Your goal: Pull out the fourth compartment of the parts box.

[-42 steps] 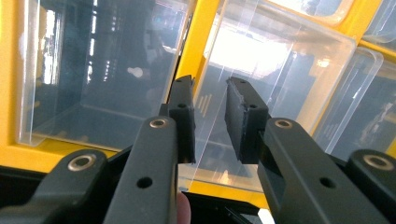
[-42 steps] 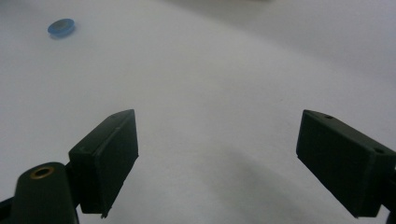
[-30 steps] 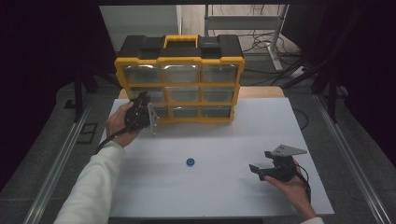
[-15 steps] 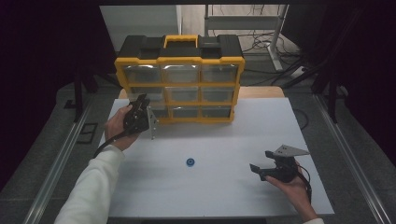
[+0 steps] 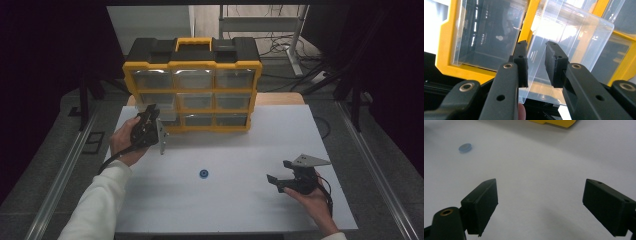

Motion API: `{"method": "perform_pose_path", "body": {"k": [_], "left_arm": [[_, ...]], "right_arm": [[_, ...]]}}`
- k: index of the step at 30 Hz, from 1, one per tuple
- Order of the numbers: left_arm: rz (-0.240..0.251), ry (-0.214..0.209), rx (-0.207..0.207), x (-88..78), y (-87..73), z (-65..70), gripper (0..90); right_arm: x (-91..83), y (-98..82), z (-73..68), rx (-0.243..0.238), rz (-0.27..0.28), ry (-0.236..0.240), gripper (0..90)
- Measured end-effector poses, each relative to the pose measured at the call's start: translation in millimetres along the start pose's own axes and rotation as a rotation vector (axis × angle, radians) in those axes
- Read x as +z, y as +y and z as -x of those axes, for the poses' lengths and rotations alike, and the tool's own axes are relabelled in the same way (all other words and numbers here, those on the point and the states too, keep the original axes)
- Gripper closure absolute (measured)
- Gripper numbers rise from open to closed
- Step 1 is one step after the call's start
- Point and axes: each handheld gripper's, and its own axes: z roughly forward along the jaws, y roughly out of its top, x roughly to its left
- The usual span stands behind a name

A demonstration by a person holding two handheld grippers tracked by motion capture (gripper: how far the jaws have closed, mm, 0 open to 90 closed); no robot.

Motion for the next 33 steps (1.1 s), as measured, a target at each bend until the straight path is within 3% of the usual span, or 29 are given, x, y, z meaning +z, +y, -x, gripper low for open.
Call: {"method": "perform_pose_path", "body": {"k": [33], "left_arm": [[0.017, 0.015, 0.003, -14.1, -2.8, 3.3, 72.8]], "right_arm": [[1.4, 1.3, -1.8, -0.009, -0.004, -0.006, 13.4]]}}
